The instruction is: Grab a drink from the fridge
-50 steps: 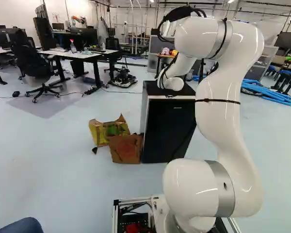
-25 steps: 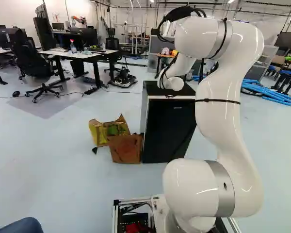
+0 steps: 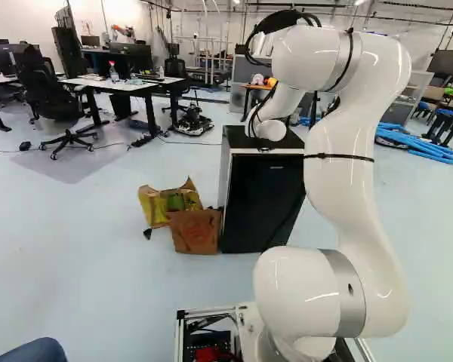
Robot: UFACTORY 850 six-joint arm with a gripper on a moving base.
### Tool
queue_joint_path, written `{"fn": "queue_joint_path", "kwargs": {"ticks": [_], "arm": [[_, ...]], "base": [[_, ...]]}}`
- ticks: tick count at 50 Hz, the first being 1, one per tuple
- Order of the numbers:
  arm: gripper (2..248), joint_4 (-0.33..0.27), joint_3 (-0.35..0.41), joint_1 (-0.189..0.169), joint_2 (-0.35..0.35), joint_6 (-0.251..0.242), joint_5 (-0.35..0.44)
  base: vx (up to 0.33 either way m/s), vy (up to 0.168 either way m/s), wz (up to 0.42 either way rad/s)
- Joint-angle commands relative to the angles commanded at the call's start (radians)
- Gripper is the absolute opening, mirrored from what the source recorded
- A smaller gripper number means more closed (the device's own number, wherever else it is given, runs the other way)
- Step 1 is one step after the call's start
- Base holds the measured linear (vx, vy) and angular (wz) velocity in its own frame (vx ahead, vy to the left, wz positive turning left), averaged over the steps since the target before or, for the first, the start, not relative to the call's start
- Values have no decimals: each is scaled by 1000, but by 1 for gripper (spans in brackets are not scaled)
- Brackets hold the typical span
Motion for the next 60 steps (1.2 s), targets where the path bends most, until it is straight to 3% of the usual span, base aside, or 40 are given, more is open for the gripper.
{"fn": "queue_joint_path", "kwargs": {"ticks": [60], "arm": [[100, 0, 28, 4, 72, 0, 5]], "base": [[0, 0, 0]]}}
